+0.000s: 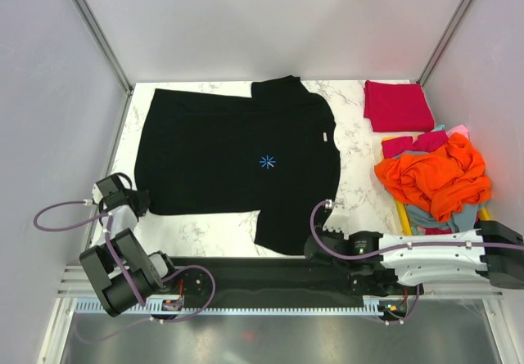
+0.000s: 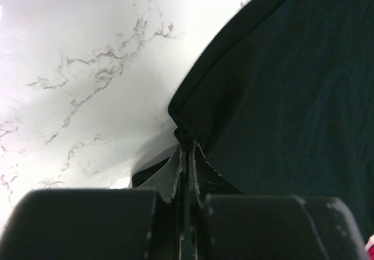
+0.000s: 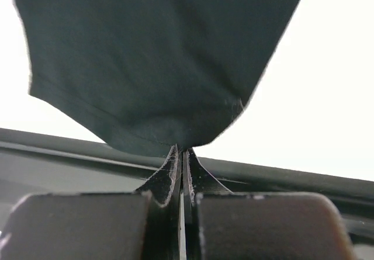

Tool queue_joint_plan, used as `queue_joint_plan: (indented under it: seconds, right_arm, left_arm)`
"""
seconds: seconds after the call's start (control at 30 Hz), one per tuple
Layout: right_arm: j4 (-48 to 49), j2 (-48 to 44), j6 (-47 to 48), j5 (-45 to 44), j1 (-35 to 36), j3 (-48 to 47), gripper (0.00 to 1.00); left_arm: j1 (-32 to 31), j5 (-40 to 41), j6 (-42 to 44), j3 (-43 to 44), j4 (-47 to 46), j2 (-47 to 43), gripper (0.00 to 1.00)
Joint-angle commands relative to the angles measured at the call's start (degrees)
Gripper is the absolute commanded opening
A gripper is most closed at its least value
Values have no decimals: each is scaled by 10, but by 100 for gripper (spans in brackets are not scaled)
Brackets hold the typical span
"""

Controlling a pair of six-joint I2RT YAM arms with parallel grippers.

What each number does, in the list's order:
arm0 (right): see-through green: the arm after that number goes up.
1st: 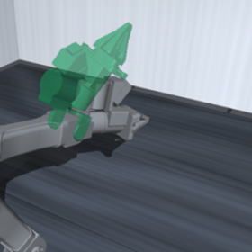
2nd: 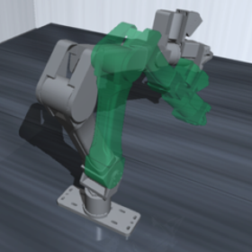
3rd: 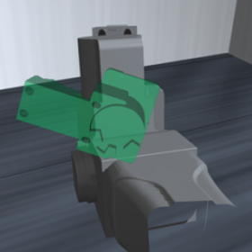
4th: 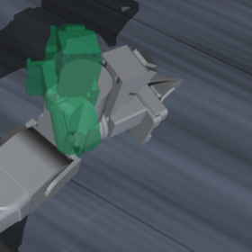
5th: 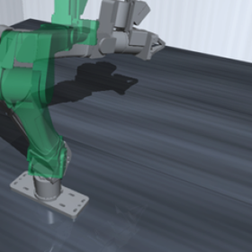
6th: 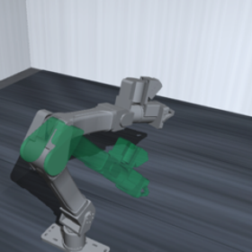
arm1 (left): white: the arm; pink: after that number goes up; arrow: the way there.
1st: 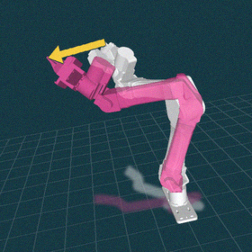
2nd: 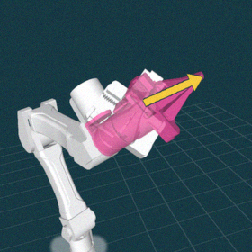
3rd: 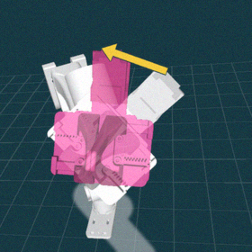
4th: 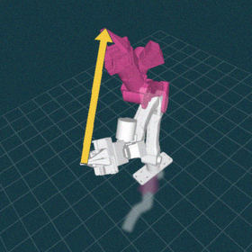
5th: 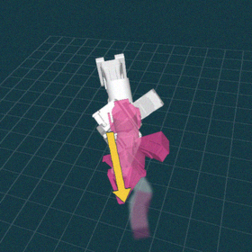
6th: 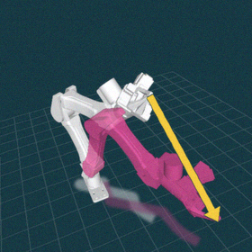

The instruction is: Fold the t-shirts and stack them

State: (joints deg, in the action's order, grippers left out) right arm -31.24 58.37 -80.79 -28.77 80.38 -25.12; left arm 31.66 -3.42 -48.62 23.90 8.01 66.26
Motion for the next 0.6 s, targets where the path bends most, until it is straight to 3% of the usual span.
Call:
queue_joint_plan:
  seconds: [0.0, 0.07, 0.2, 0.33, 0.57]
  right_arm:
    - [-75, -37, 33, -121, -17, -102, 0]
    - [-105, -48, 62, -127, -51, -135, 0]
    - [-61, -64, 214, -92, -197, -188, 0]
    - [-31, -8, 312, -67, -276, -260, 0]
    - [21, 75, 406, -25, -391, -355, 0]
  left_arm:
    - [-2, -16, 6, 40, 30, -19, 2]
    - [-1, -16, 7, 46, 36, -24, 2]
    - [-1, -42, 19, 75, 54, -22, 2]
    - [-1, -96, 55, 118, 78, 15, 2]
    - [-1, -121, 86, 194, 118, 42, 2]
